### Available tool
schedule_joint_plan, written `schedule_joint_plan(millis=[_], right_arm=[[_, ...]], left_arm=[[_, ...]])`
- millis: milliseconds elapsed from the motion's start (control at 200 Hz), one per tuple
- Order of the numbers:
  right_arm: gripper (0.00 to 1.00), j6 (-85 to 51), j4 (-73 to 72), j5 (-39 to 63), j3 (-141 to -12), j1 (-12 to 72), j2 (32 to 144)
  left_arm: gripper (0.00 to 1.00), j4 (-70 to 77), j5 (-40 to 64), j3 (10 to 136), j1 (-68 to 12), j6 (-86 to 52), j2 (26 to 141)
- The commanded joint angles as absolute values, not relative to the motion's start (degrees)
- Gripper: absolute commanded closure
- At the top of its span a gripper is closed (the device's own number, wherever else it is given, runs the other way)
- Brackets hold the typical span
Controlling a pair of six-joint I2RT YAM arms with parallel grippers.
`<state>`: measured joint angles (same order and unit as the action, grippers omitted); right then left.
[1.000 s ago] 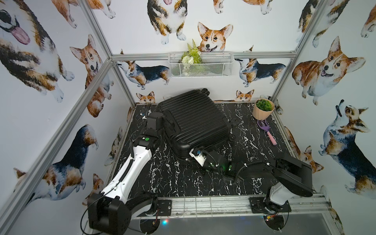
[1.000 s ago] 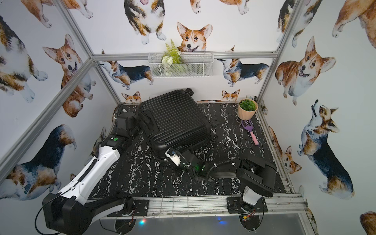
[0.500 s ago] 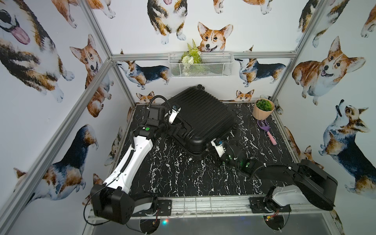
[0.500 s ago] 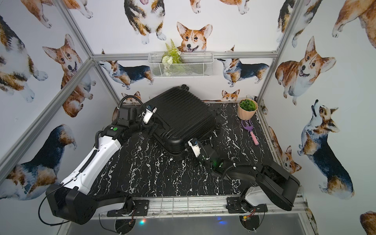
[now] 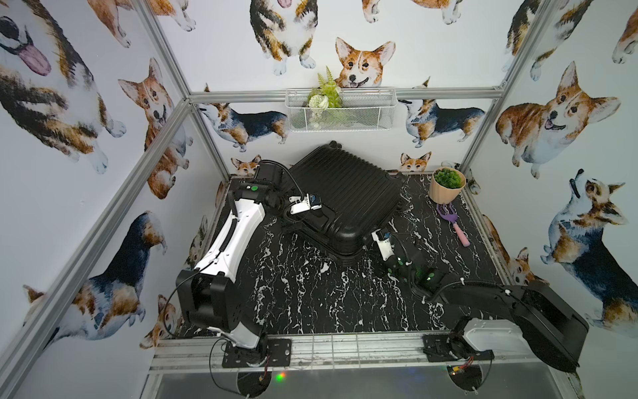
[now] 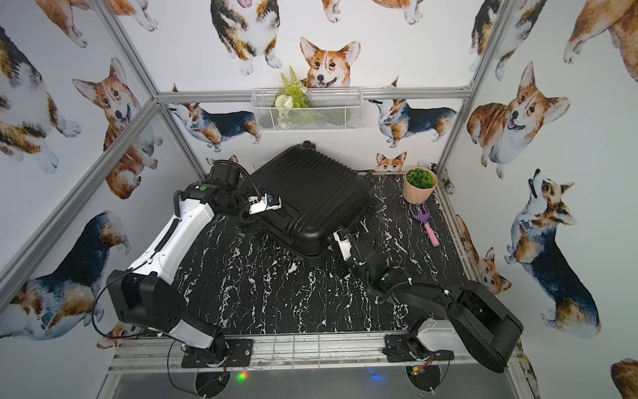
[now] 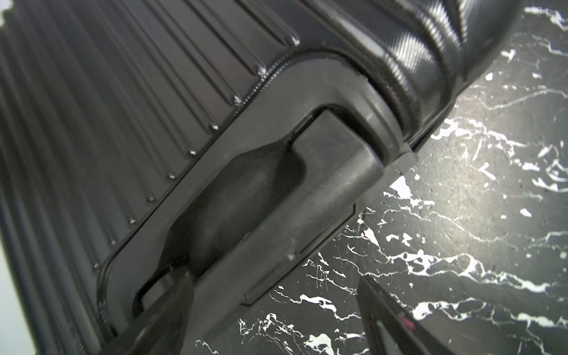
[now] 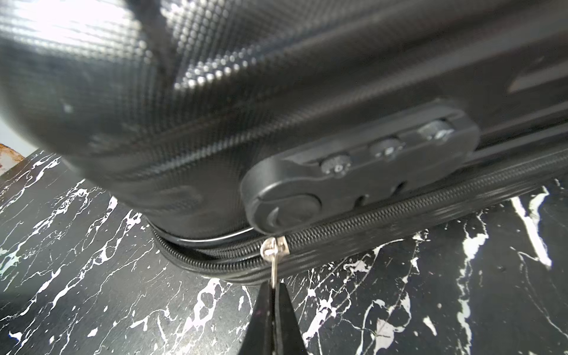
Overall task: Close the suitcase zippers
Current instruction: Adjust the suitcase at the center of the board, then pick up the suitcase from the center of the board.
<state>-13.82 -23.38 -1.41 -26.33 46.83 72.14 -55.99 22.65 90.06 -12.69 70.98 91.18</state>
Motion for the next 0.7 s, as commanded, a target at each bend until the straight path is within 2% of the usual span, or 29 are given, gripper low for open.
schedule_joint_plan(millis=[0, 250, 380, 521, 696], right_arm=[[1.00, -14.9, -24.6, -0.7, -26.8, 46.8, 72.8], [1.00, -14.9, -24.8, 0.1, -27.4, 46.8, 73.9], [1.00, -14.8, -24.8, 0.3, -27.4, 46.8, 73.8], [1.00, -14.2, -24.3, -0.2, -27.2, 46.8, 73.8], [1.00, -13.6, -23.4, -0.7, -27.2, 46.8, 73.2]], left_arm=[[0.13, -58.4, 20.2, 91.9, -14.3, 80.3, 93.3], [0.16, -56.3, 15.7, 93.3, -17.7, 82.7, 97.8], [0.29, -59.7, 15.2, 95.3, -18.8, 83.4, 99.8], [0.32, -59.4, 14.9, 94.8, -20.1, 83.3, 99.8], [0.48, -58.7, 13.3, 93.7, -21.2, 84.1, 100.0]])
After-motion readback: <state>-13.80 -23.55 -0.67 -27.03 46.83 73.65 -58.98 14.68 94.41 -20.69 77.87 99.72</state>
